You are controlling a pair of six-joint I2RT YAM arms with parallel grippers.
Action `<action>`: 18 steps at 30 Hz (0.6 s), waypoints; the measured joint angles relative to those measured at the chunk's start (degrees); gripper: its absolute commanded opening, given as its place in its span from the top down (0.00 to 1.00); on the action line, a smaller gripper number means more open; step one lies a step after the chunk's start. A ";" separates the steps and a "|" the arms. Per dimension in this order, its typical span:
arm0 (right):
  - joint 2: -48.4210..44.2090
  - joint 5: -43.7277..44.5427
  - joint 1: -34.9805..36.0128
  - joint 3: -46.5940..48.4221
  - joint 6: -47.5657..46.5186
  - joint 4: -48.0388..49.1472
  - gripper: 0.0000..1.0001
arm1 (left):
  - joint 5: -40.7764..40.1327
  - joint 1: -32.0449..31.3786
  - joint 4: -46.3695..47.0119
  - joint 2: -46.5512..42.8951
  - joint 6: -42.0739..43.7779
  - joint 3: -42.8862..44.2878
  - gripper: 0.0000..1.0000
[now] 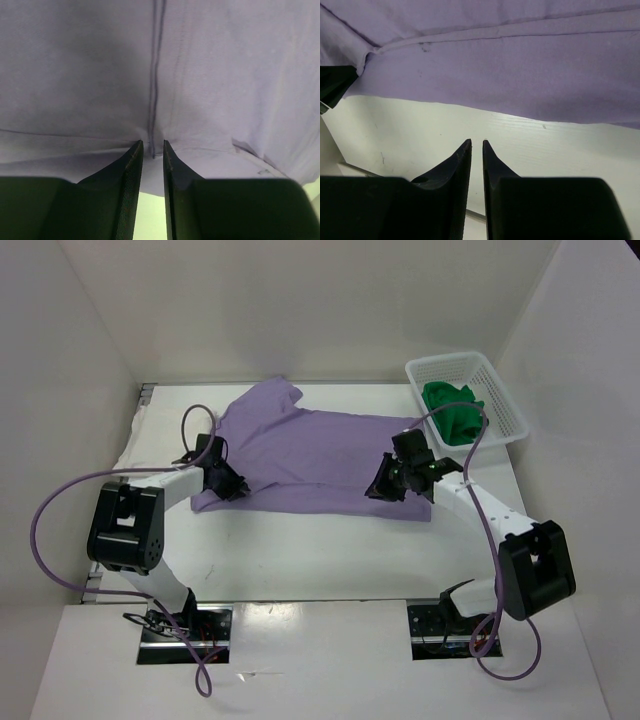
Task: Fold and stack the t-shirts
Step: Fold the flattened tshirt in 1/3 of the way
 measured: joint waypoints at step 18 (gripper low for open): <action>-0.07 -0.17 0.00 -0.90 0.15 1.09 0.80 | 0.79 -2.45 0.83 0.09 -0.04 -1.22 0.78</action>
